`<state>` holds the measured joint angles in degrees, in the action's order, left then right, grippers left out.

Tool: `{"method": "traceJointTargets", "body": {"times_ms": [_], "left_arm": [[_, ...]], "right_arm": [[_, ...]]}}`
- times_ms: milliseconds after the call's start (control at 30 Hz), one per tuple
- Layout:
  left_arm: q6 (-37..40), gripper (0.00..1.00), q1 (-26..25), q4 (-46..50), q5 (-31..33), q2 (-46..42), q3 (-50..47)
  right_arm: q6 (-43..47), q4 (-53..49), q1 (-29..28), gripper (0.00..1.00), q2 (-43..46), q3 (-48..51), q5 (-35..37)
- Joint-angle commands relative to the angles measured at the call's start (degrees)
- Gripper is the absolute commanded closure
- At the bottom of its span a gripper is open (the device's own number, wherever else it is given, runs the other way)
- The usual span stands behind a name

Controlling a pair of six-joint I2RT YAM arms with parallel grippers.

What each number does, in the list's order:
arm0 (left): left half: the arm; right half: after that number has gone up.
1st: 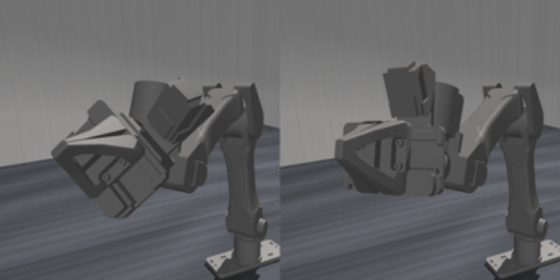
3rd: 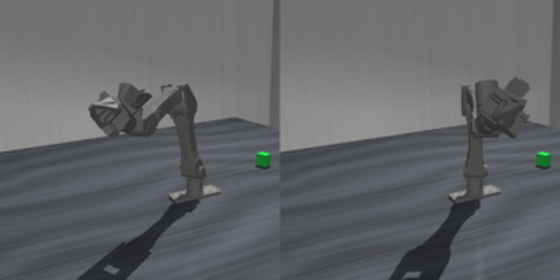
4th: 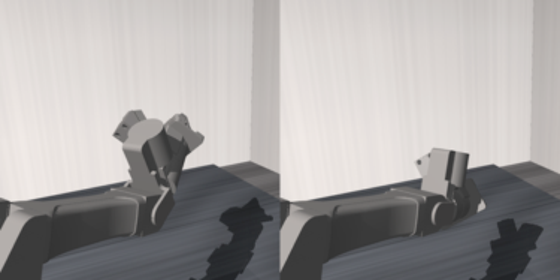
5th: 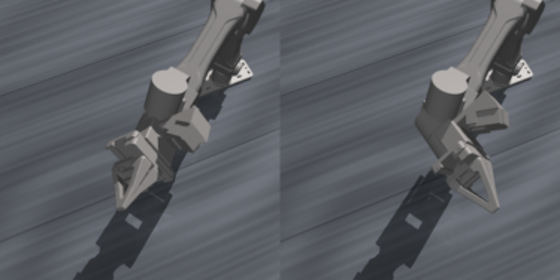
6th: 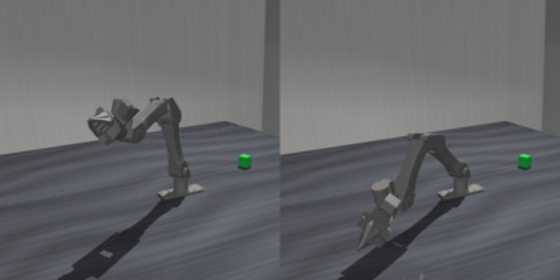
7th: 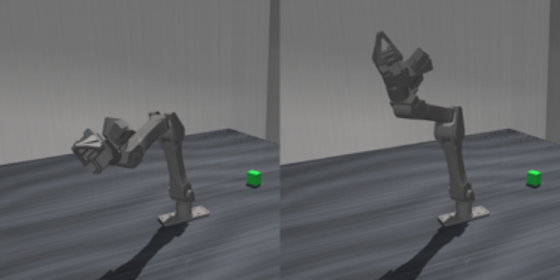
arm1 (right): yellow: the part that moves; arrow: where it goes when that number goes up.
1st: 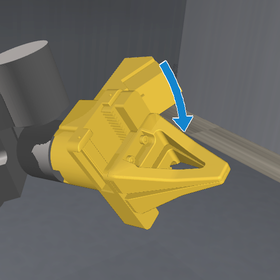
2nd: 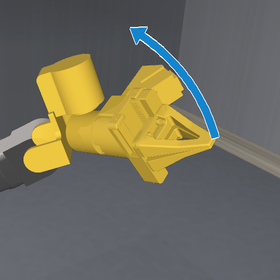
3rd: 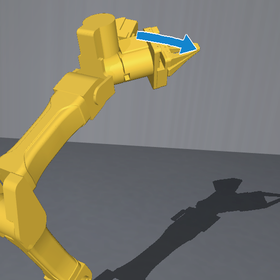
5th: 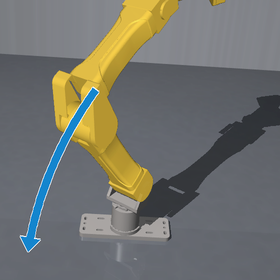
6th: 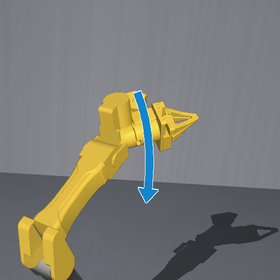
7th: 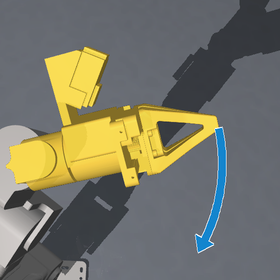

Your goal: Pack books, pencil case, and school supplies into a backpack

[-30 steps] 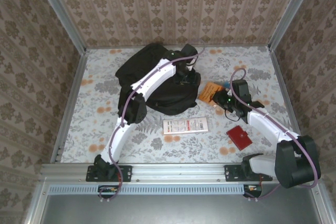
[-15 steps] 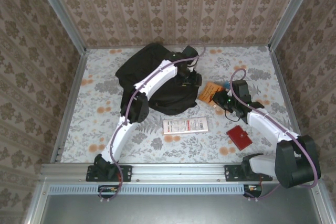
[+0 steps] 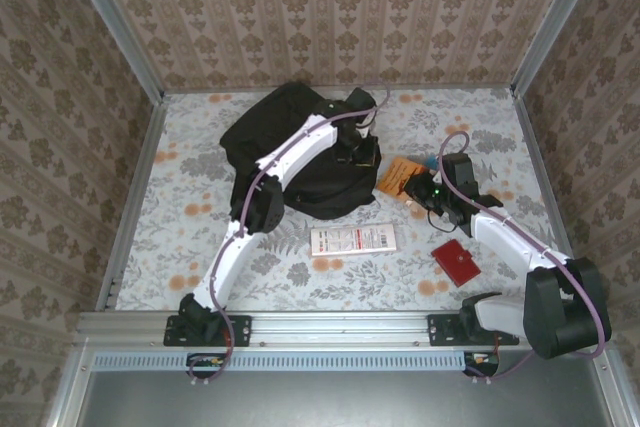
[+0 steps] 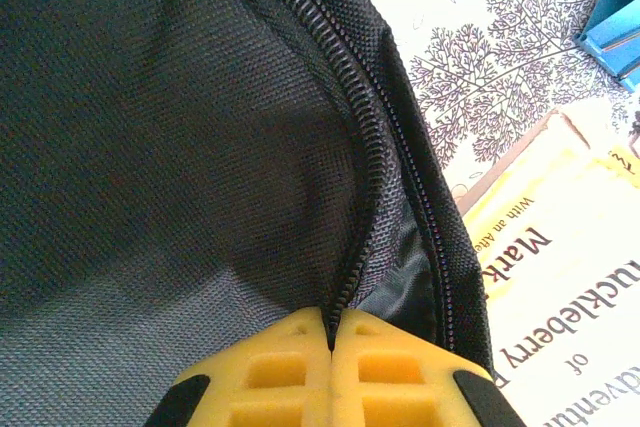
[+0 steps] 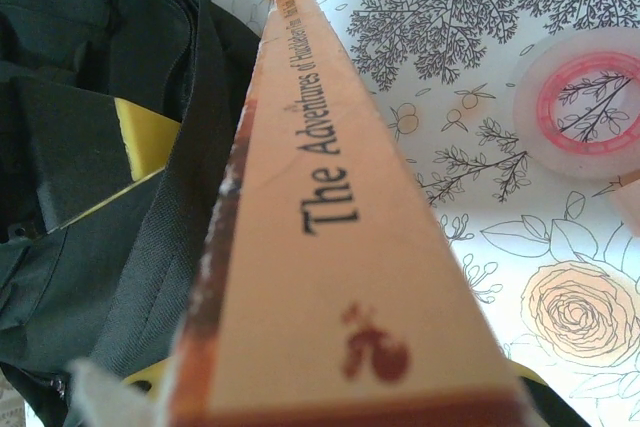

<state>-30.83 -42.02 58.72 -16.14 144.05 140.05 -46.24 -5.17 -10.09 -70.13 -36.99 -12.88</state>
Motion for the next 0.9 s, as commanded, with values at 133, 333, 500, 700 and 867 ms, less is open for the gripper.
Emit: {"method": "traceJointTargets", "body": {"times_ms": [133,333,500,700,867], "left_arm": [[1.27,1.00,4.26,1.50,-1.93,-7.19,1.98],[2.48,1.00,5.52,3.16,-3.89,-10.98,2.06],[2.56,1.00,6.14,3.59,-4.88,-14.01,2.07],[1.01,1.00,8.54,3.05,-7.81,-18.74,1.77],[-4.09,1.00,12.21,0.93,-13.91,-22.63,0.40]], "right_arm": [[1.97,-5.12,0.37,1.00,6.43,-3.17,4.18],[4.89,-7.79,0.29,1.00,9.57,-7.34,5.59],[5.75,-6.03,0.25,1.00,9.58,-10.90,1.42],[0.73,-0.68,-0.90,1.00,6.14,-14.63,-8.79],[-4.39,3.01,-6.07,1.00,3.09,-14.90,-12.35]]}}
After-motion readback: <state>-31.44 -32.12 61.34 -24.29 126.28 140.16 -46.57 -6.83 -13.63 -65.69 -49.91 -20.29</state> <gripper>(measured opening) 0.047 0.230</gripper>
